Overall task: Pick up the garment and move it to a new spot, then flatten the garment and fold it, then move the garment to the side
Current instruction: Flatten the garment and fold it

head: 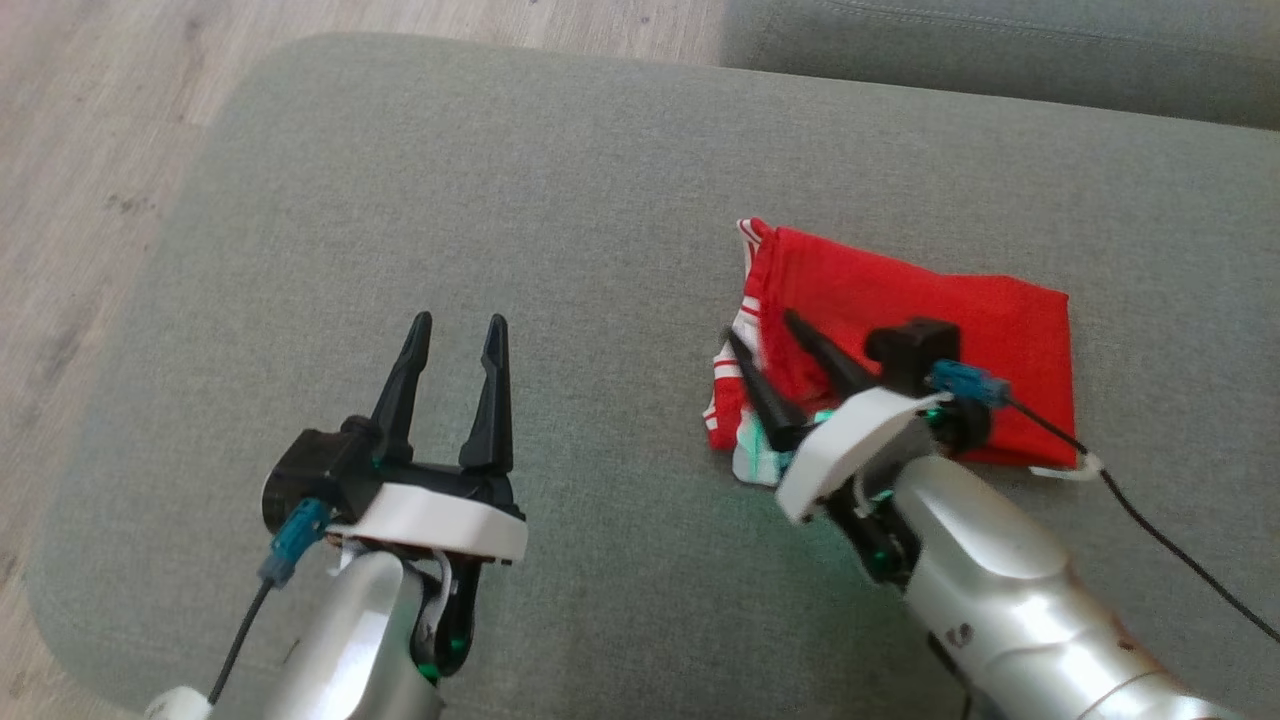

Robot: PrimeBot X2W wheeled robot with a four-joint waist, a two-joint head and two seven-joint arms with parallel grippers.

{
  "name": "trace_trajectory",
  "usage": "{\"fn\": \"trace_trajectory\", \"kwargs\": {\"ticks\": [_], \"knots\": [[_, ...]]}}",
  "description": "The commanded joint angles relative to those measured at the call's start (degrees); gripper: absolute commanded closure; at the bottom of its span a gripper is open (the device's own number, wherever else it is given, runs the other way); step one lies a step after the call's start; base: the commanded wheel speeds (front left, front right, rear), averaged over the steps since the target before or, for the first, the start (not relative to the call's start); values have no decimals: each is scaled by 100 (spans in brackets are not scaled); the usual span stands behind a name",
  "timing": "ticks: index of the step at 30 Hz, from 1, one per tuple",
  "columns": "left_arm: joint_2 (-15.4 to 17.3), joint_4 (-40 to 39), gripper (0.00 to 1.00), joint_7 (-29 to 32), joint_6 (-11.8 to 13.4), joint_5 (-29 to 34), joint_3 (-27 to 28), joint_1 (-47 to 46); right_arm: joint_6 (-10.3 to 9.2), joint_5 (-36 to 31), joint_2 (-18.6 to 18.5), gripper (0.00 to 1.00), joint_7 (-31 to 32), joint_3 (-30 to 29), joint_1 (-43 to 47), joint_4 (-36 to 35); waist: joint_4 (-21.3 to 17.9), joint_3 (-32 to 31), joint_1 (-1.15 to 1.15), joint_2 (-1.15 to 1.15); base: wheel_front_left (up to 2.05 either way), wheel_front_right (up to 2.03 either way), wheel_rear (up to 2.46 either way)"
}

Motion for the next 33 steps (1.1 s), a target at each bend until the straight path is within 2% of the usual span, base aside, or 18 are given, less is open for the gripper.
{"fn": "trace_trajectory", "kwargs": {"ticks": [1, 4, 8, 11, 12, 17, 18, 24, 27, 33], "knots": [[28, -137, 0, -18, 32, -37, 149, -244, -4, 162, 107, 0, -40, 173, -89, -268, -19, -10, -1, 0, 0, 0, 0], [36, -121, 0, -23, 47, -50, 158, -256, -4, 321, 107, 0, -103, 208, -205, -288, -91, -42, -1, 0, 0, 0, 0], [65, -85, 0, -28, 70, -57, 170, -258, -4, 167, 107, 0, -216, -161, -408, -13, -233, -137, -1, 0, 0, 0, 0], [89, -93, 0, -37, 106, -78, 222, -224, -4, -304, 107, 0, -256, -641, -567, 196, -380, -217, -1, 0, 0, 0, 0], [110, -120, 0, -45, 131, -90, 267, -182, -4, -794, 107, 0, -261, -1211, -598, 130, -498, -261, -1, 0, 0, 0, 0], [131, -177, 0, -61, 169, -110, 345, -73, -4, -2135, 33, 0, -264, -2652, -85, -577, -736, -376, -1, 0, 0, 0, 0], [131, -177, 0, -61, 169, -110, 345, -73, -4, -2135, 33, 0, -264, -2652, -85, -577, -736, -376, -1, 0, 0, 0, 0], [150, -227, 0, -75, 198, -123, 481, 77, -4, -3098, 80, 0, -264, -3639, 845, -1745, -1026, -432, -1, 0, 0, 0, 0], [140, -316, 0, -78, 204, -156, 625, 196, -4, -3209, 101, 0, -265, -3808, 1264, -2233, -1166, -426, -1, 0, 0, 0, 0], [91, -431, 0, -80, 146, -84, 790, 462, -4, -2761, 105, 0, -265, -3918, 1923, -2805, -1291, -369, -1, 0, 0, 0, 0]]}}
